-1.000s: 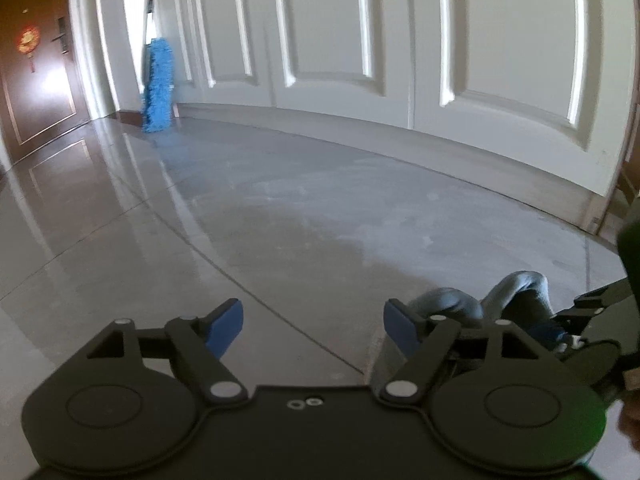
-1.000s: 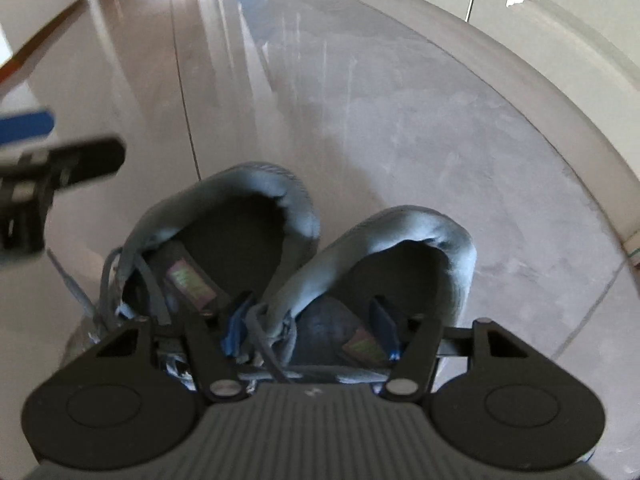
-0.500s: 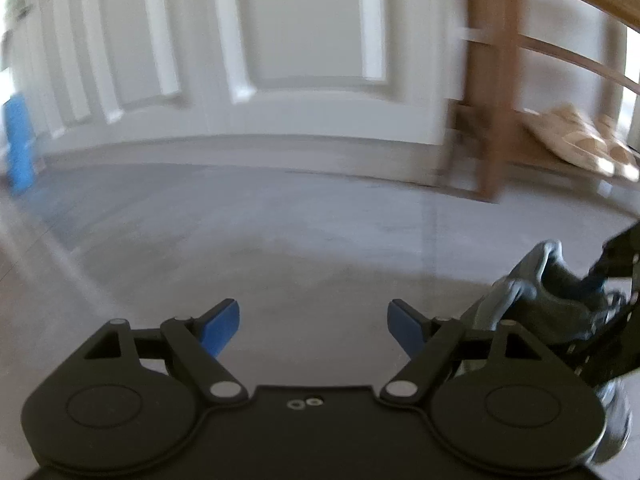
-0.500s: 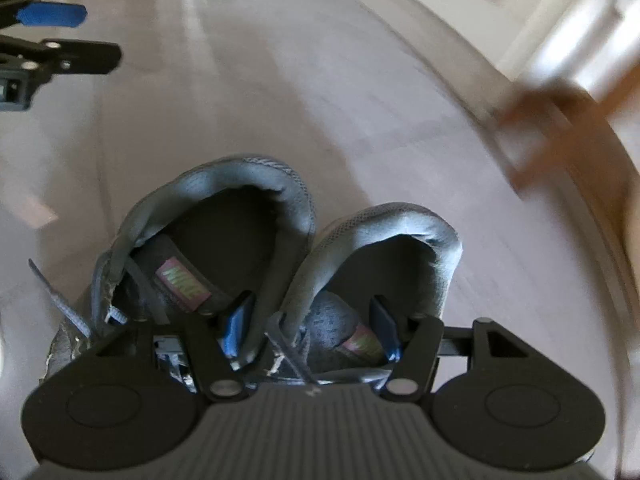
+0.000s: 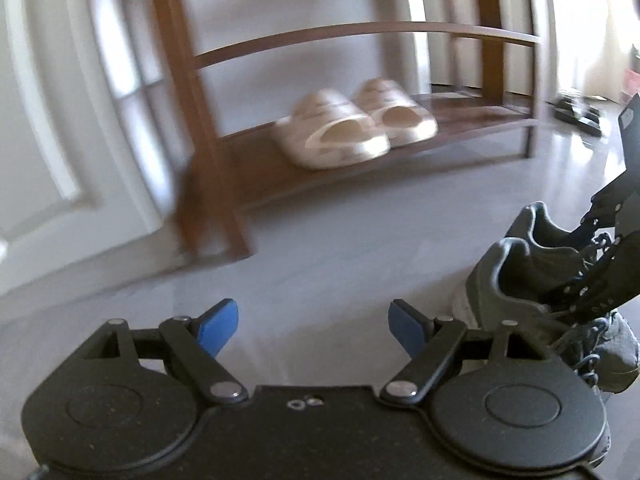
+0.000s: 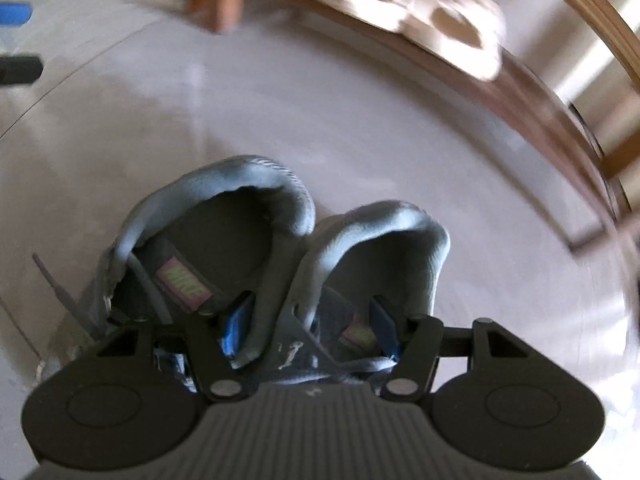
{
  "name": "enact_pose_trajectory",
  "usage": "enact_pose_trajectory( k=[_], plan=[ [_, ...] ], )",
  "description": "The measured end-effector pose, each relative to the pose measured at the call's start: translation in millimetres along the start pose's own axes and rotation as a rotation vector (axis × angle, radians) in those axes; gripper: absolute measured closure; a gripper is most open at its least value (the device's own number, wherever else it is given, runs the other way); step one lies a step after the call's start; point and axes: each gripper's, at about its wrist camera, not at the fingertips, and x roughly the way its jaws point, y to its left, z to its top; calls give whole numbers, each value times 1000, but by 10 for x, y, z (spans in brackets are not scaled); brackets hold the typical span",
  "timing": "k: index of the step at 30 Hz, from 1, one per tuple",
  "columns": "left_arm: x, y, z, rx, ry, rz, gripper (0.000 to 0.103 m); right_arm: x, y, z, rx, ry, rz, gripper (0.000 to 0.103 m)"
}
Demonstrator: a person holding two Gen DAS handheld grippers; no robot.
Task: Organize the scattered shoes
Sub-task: 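Lift the blue-grey sneakers with the right gripper and carry them toward the rack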
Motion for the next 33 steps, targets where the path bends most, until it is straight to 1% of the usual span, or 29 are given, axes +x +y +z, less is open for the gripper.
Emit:
enact_pose_trajectory(
  k=[2,5,8,10,13,15,18,21,23,25,26,28,30,31,33],
  plan=[
    [104,-165,144,32,-5,-38,19,-29,-211,-205,74,9,-25,38],
    [302,-497,362,100,0,-67,19,-55,-418,-403,180,9,-30,37],
    [391,-743,470,147,6,-66,18,0,-516,-441,274,-27,6,35],
    [425,-833,500,165,14,-63,17,30,-495,-403,301,-55,38,34],
    [463,-1029,532,184,52,-38,17,100,-485,-314,336,-81,79,36],
    [478,-1092,538,190,63,-23,17,233,-553,-263,360,-83,100,36],
    [446,-1206,588,199,100,36,17,338,-571,-221,393,-89,114,36],
    [386,-1278,665,221,125,88,17,421,-600,-219,410,-116,119,35],
    [348,-1315,749,225,147,99,17,475,-585,-206,416,-147,116,36],
    [284,-1359,859,248,161,102,17,490,-620,-237,446,-167,134,35],
    [251,-1382,898,279,152,112,17,499,-630,-248,456,-177,136,35],
    [227,-1429,956,345,142,162,17,522,-638,-262,467,-201,129,37],
    [221,-1437,1021,363,158,195,17,546,-646,-276,479,-224,123,38],
    [216,-1434,1036,367,161,198,17,554,-639,-277,474,-230,114,41],
    [224,-1409,1077,383,166,209,15,565,-612,-273,454,-237,92,43]
  ],
)
